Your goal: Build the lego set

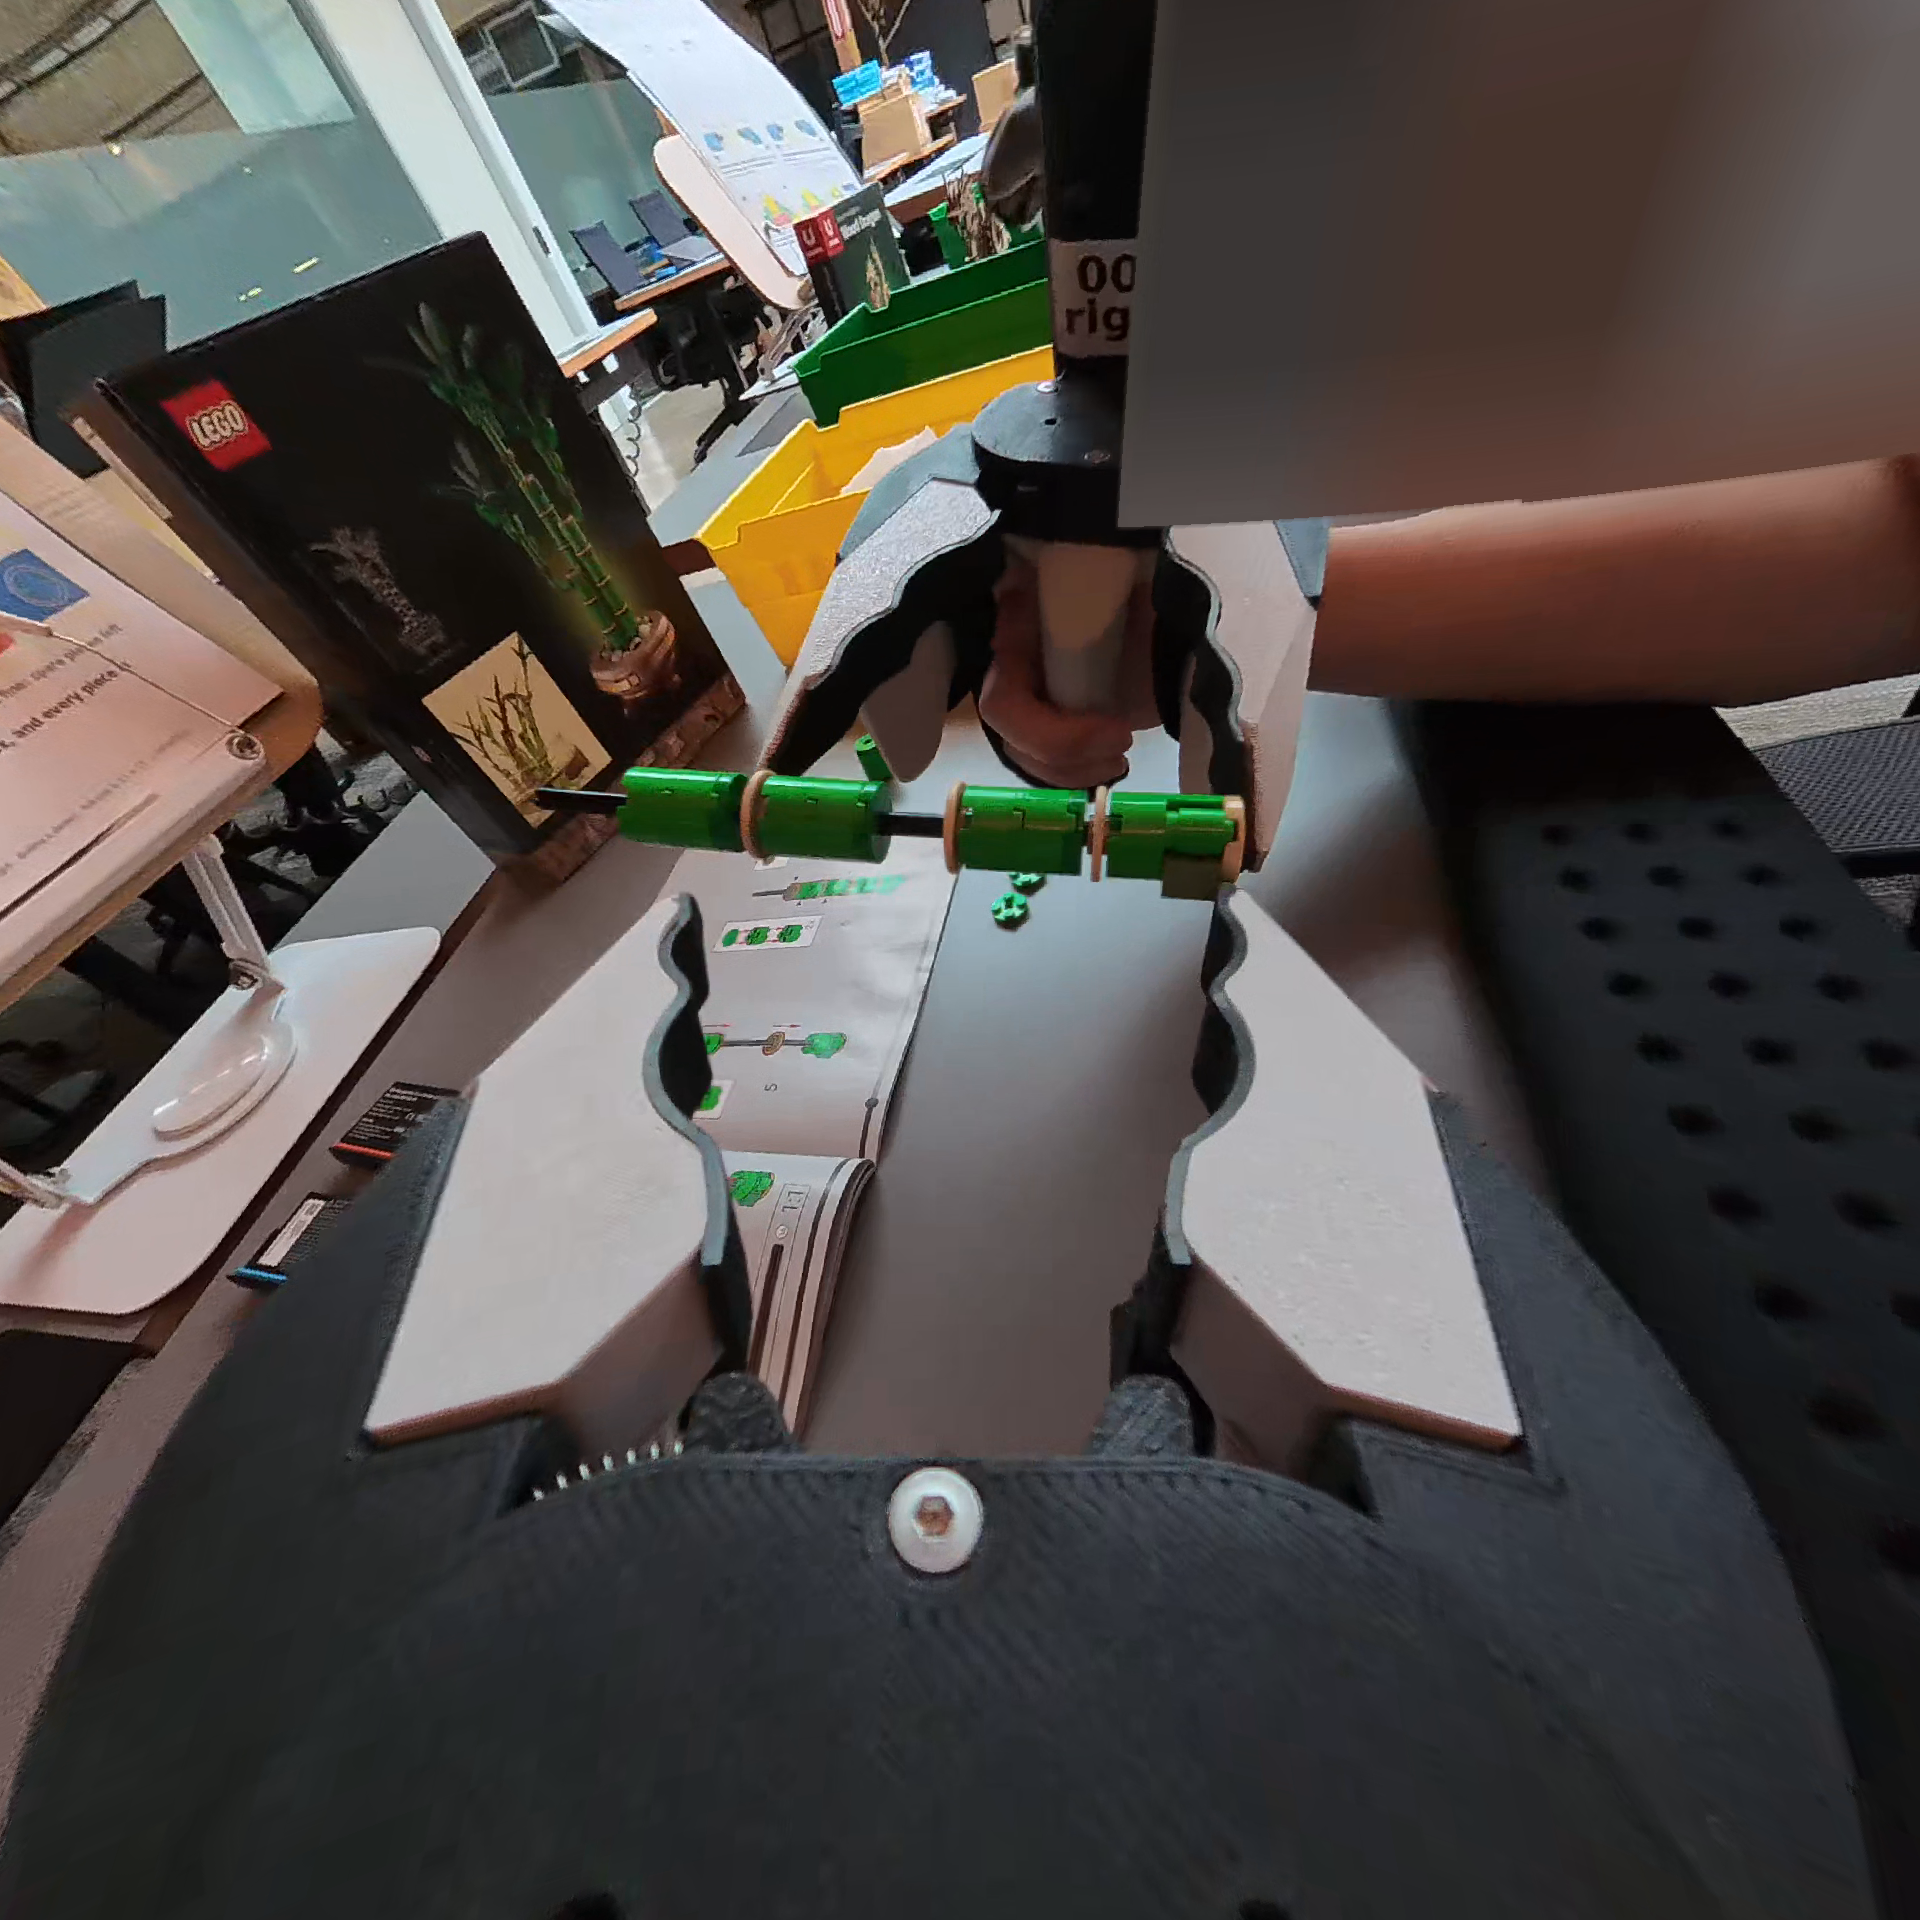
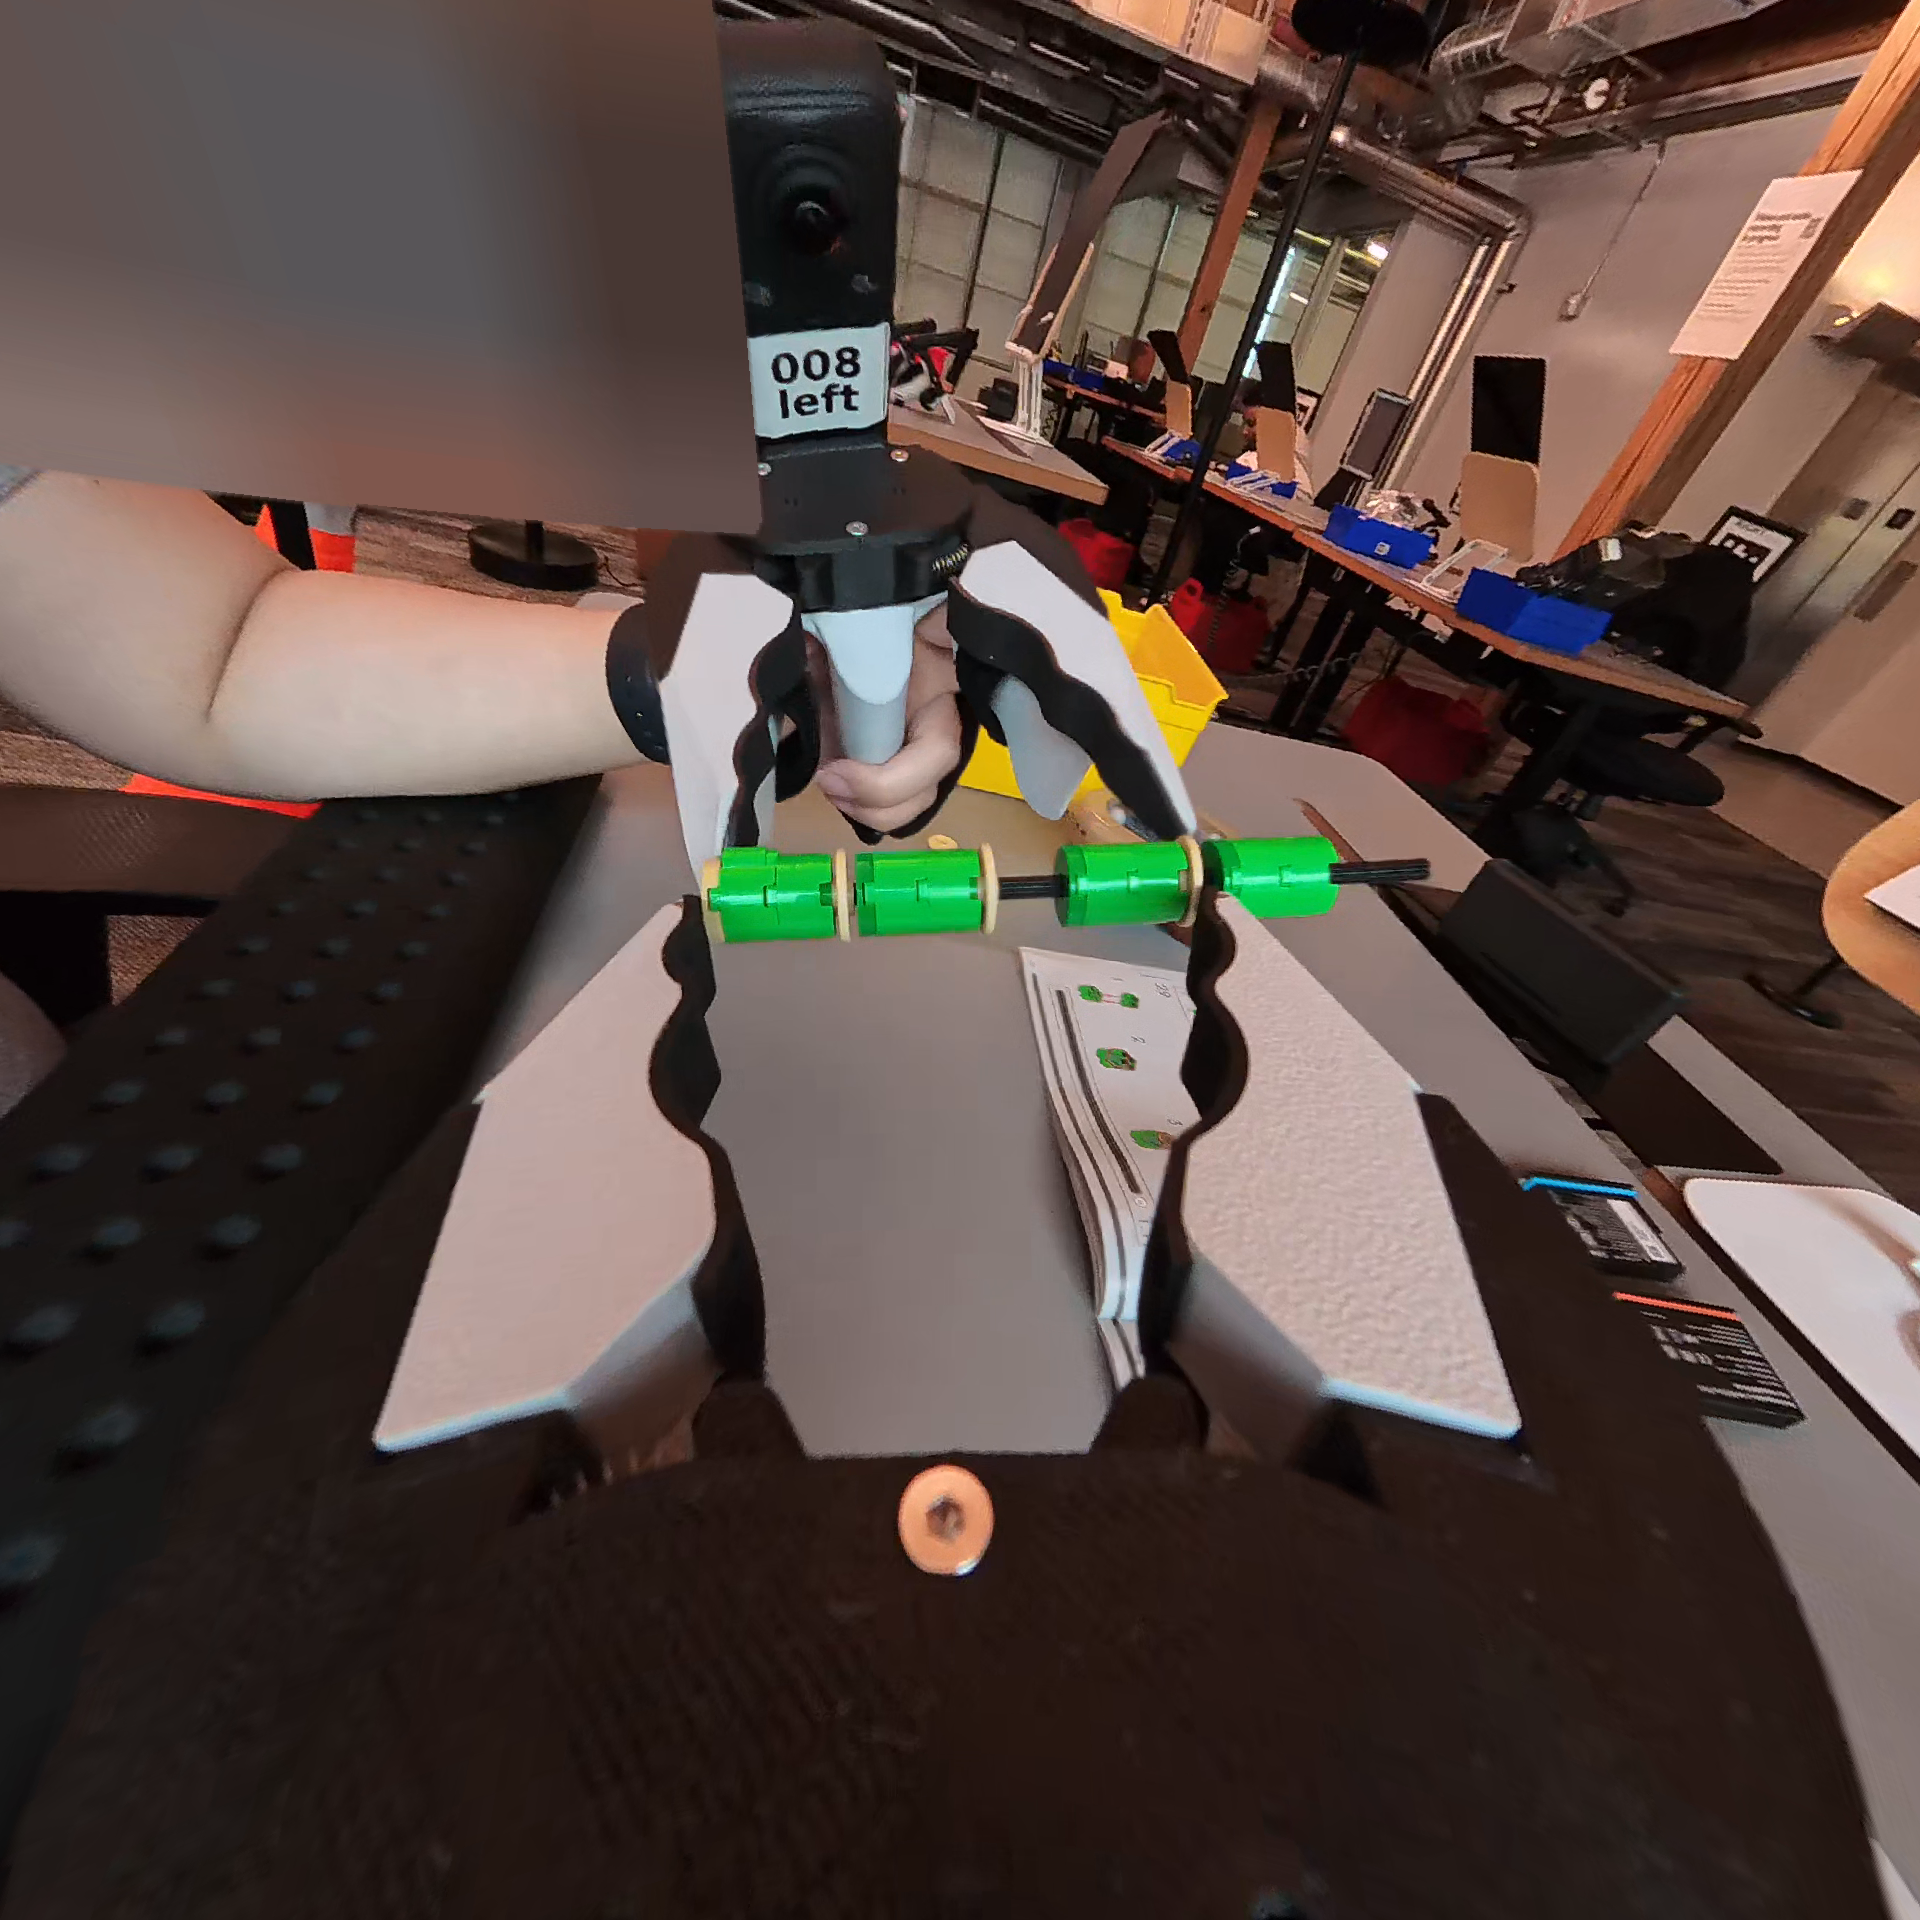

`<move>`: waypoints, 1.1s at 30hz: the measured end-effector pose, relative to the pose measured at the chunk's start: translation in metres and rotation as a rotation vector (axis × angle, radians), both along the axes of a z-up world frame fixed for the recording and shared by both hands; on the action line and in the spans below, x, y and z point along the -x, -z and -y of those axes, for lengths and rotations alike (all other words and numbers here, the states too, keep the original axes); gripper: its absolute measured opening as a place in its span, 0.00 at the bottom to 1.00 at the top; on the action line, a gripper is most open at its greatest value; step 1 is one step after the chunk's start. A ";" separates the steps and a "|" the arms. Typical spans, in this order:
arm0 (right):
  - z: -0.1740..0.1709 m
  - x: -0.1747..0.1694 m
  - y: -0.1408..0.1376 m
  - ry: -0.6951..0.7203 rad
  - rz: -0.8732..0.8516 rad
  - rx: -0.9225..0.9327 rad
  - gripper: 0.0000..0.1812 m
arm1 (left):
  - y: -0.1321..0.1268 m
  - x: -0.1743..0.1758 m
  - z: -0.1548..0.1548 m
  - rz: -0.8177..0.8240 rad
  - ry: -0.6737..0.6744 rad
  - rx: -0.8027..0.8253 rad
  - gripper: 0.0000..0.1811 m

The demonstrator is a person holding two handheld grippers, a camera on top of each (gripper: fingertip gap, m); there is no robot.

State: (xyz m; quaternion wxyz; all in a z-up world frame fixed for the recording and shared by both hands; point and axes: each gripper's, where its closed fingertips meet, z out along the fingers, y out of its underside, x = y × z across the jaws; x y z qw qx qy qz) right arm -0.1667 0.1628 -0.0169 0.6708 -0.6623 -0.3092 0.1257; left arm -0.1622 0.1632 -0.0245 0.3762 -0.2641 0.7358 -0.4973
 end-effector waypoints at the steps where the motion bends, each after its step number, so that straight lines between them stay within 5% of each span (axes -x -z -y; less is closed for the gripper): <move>1: 0.001 0.001 0.000 -0.009 -0.006 0.000 0.50 | -0.001 0.001 0.001 0.001 0.010 0.004 0.51; 33: 0.005 0.011 0.002 -0.075 -0.020 0.029 0.50 | -0.004 0.011 0.011 -0.005 0.108 0.079 0.47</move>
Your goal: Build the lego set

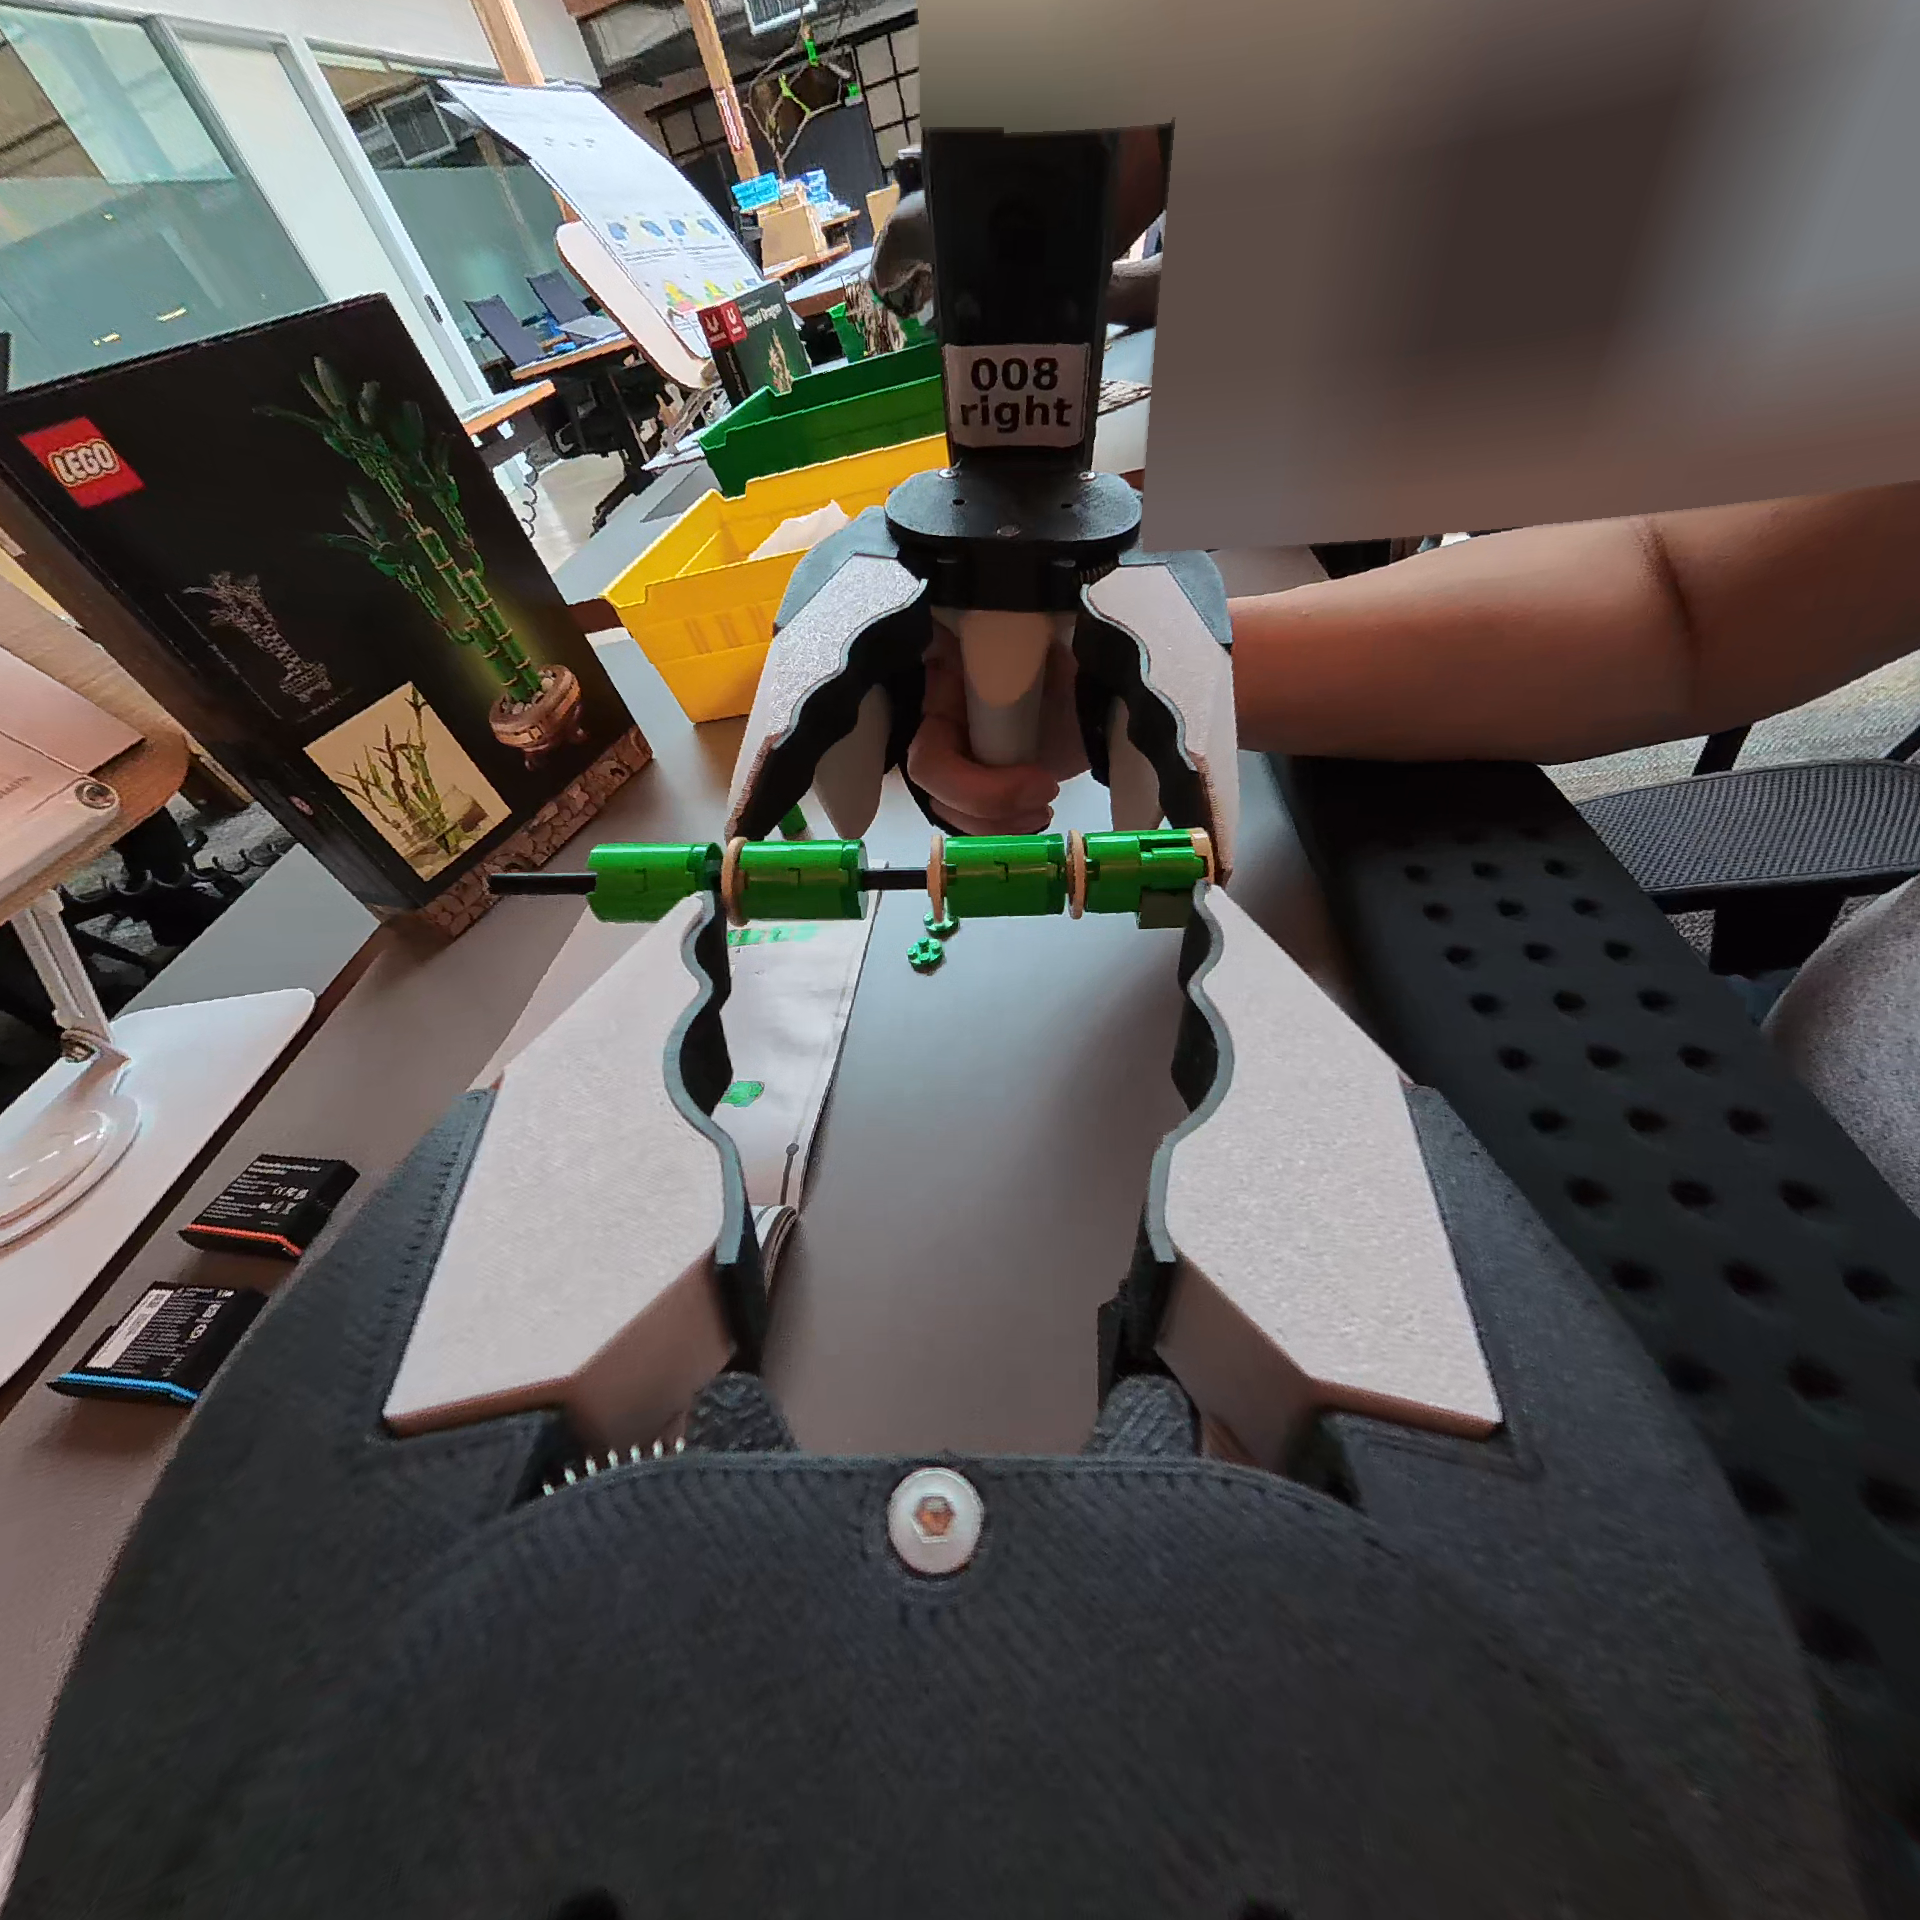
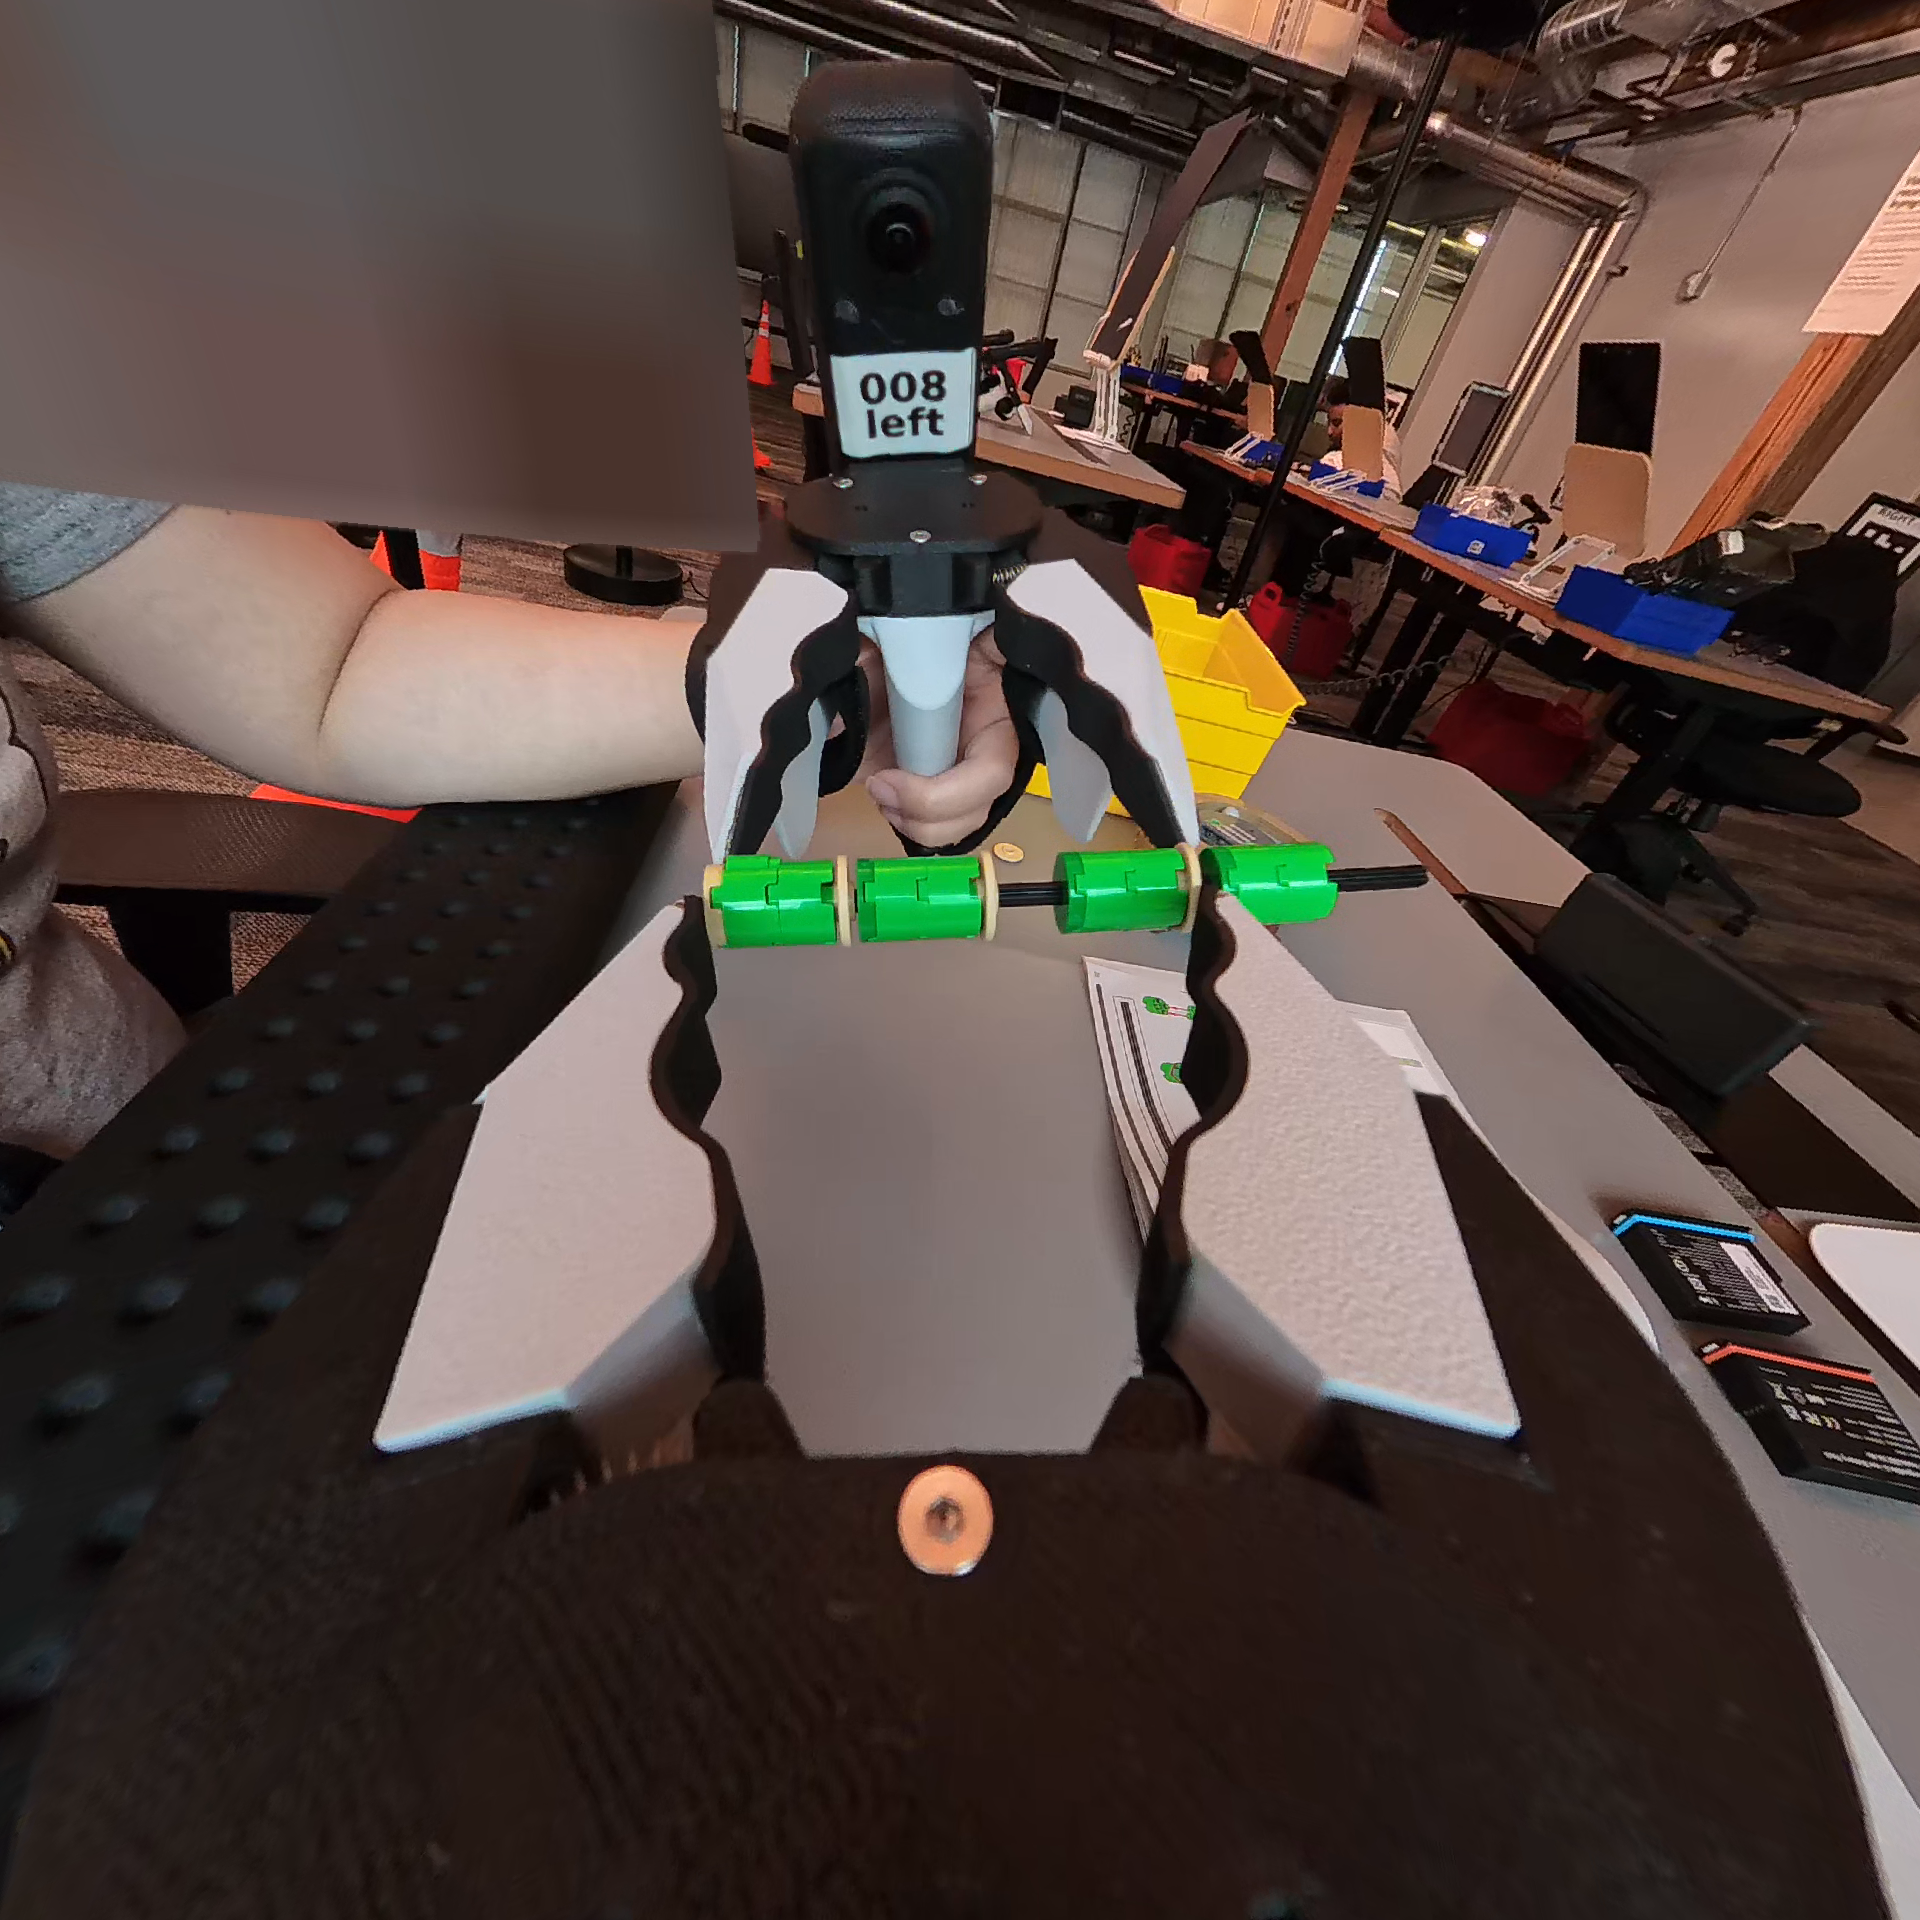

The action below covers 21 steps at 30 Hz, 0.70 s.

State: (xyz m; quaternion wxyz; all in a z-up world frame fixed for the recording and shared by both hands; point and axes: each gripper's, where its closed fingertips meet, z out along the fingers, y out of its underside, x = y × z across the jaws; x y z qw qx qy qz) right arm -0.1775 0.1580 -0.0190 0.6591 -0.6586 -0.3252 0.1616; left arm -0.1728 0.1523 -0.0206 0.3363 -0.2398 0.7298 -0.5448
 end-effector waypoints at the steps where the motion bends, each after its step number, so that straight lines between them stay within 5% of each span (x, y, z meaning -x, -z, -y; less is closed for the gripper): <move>1: 0.000 0.000 0.000 -0.003 -0.001 -0.001 0.50 | 0.000 0.000 0.000 0.001 0.002 0.003 0.47; 21: 0.000 0.002 -0.007 -0.020 -0.054 -0.008 0.50 | 0.013 -0.006 0.001 -0.035 -0.021 -0.032 0.45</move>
